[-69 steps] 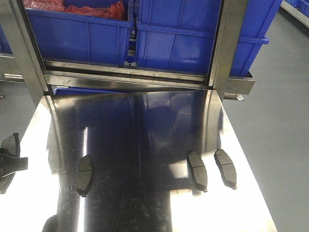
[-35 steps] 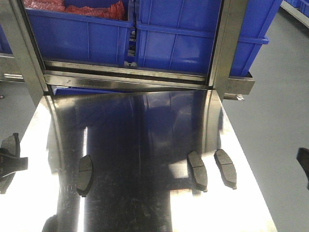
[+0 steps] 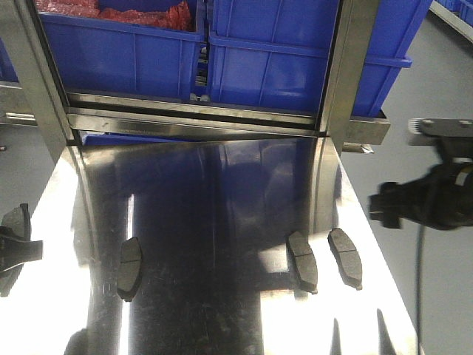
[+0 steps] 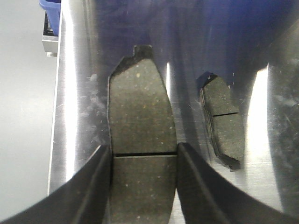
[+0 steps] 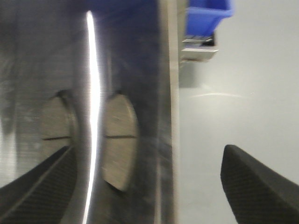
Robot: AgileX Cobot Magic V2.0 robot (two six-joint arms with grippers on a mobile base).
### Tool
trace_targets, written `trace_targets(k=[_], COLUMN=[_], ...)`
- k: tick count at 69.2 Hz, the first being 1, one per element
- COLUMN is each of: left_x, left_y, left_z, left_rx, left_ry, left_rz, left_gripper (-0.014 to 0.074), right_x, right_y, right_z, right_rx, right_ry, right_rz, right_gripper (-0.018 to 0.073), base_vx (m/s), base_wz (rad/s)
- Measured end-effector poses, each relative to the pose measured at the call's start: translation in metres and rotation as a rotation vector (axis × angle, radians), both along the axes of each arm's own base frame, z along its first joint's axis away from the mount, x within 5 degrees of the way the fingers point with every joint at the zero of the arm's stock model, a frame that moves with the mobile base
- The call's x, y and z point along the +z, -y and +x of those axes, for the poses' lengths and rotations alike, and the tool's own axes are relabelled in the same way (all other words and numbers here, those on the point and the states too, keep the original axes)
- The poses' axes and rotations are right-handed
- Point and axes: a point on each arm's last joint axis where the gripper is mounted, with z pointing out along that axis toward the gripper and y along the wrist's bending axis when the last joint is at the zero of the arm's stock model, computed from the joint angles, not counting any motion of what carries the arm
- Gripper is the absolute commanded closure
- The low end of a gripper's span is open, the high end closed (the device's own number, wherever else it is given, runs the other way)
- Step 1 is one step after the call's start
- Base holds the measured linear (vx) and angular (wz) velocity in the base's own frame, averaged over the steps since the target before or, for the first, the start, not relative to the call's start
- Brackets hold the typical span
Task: Move and align brake pads A on conveyor
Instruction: 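Lower the right gripper onto a brake pad and close it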
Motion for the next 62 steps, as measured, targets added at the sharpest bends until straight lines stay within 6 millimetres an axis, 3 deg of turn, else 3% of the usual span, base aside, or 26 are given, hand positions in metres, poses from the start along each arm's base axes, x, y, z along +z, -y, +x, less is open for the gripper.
trace_targets(k=[8,18,48,62], left_x=[0.000,0.000,0.000,0.000], left_y=[0.000,0.000,0.000,0.000], left_z=[0.000,0.000,0.000,0.000], left_rx=[0.000,0.000,0.000,0.000], left_ry=[0.000,0.000,0.000,0.000], left_rz=[0.000,0.000,0.000,0.000], left_gripper=[0.0573,0.0573,0.0573,0.0573], right_x=[-0.015,-0.030,-0.081,-0.094], right_y=[-0.018,-0.022,-0.025,-0.026], right_z=[0.023,0.040,0.055,0.059], right_rx=[0.017,0.009,0.014,0.020], right_ry=[-0.070,-0.148,-0.304,-0.324], right_rz=[0.009,0.002,-0.030,-0.037], right_gripper=[-0.0034,-0.0034,-0.0021,0.0015], base_vx=[0.00,0.00,0.00,0.00], base_wz=[0.00,0.00,0.00,0.00])
